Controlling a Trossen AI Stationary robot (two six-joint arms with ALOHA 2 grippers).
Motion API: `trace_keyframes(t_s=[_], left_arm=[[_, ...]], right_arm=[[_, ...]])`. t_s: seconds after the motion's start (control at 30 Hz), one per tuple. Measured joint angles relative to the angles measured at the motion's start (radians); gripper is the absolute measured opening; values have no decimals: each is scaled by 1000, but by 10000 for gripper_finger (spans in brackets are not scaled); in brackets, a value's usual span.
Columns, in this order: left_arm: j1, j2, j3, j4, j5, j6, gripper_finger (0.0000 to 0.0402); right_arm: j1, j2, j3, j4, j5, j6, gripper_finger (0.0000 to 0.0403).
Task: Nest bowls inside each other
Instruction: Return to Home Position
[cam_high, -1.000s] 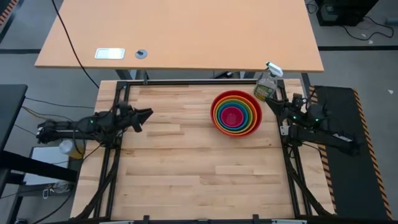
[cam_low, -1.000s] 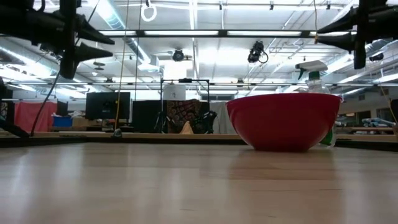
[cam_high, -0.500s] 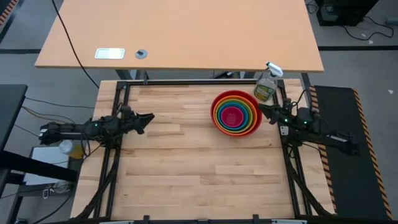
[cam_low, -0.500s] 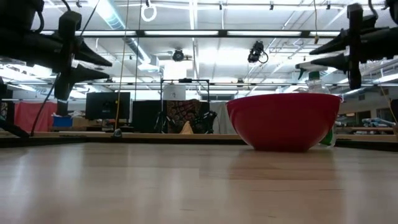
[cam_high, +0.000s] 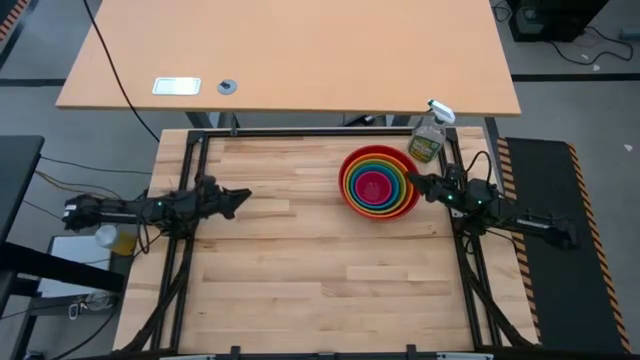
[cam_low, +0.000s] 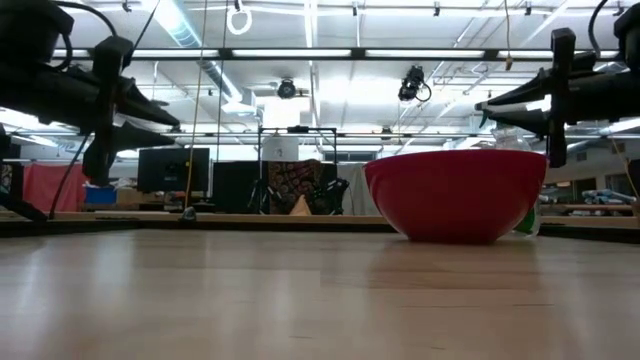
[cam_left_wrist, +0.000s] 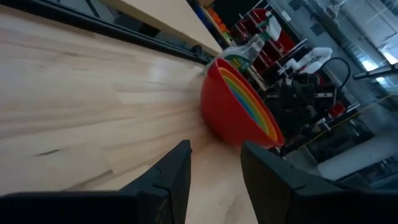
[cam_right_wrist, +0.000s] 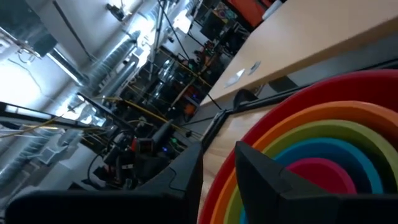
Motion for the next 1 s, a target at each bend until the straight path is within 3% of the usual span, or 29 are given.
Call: trace_keyframes(t_s=[0.33,0.43,0.57,0.67,1.0], left_arm=[[-6,49,-1,-1,-8,38,142],[-6,66,-1,-1,-9,213,142],[-6,81,-1,-2,-10,559,142],[-6,84,-1,-2,-10,707,142],[-6,84,-1,-2,-9,756,142]], right_arm=[[0,0,0,-4,29,-30,103],[0,0,0,-7,22,-202,103],[0,0,0,-7,21,-569,103],[0,0,0,-1,20,-721,103],[0,0,0,6,19,-760,103]])
